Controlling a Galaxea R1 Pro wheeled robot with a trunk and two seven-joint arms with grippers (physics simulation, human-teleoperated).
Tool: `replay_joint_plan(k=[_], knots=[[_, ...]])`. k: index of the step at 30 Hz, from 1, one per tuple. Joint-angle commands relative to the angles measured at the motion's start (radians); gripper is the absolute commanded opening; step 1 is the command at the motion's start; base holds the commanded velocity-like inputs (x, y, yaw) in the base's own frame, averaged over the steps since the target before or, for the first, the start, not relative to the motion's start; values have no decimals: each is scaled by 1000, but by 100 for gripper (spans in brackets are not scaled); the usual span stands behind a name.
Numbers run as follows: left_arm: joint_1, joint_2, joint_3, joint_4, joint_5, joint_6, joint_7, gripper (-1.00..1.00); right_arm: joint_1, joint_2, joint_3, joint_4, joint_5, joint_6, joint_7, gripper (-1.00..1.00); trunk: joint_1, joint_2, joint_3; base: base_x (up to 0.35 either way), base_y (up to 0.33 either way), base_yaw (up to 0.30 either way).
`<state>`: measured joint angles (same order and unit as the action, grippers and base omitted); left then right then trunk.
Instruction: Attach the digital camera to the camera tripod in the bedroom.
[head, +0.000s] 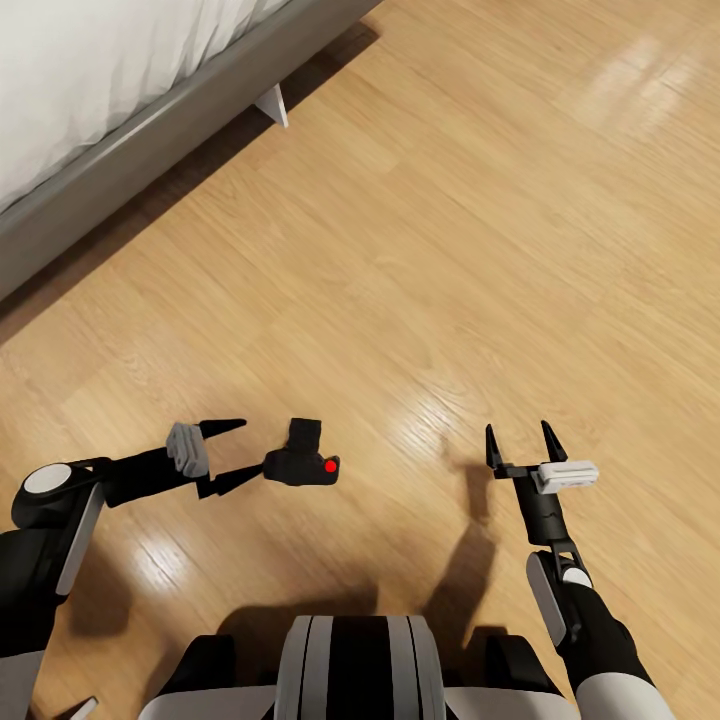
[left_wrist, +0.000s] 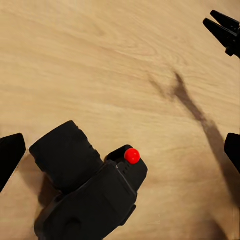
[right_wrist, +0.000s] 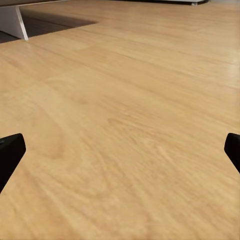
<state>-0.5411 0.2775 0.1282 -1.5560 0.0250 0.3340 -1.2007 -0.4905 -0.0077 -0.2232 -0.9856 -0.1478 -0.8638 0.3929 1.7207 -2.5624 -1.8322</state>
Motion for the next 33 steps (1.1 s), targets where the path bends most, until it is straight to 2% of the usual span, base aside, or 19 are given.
replay_joint_plan(k=[1, 14, 20, 27, 33], knots=[[0, 0, 0, 0, 2, 5, -3, 100, 0, 0, -1, 1, -10, -1, 10, 100, 0, 0, 0, 0, 0, 0], [0, -1, -3, 2, -6, -68, 1, 100, 0, 0, -1, 1, -10, 0, 10, 100, 0, 0, 0, 0, 0, 0], [0, -3, -5, 7, -40, -102, 8, 100, 0, 0, -1, 1, -10, 0, 10, 100, 0, 0, 0, 0, 0, 0], [0, -8, -14, 9, -79, -135, 47, 100, 0, 0, -1, 1, -10, -1, 10, 100, 0, 0, 0, 0, 0, 0], [0, -26, -48, 9, -113, -169, 80, 100, 0, 0, -1, -3, -11, -3, 10, 100, 0, 0, 0, 0, 0, 0]])
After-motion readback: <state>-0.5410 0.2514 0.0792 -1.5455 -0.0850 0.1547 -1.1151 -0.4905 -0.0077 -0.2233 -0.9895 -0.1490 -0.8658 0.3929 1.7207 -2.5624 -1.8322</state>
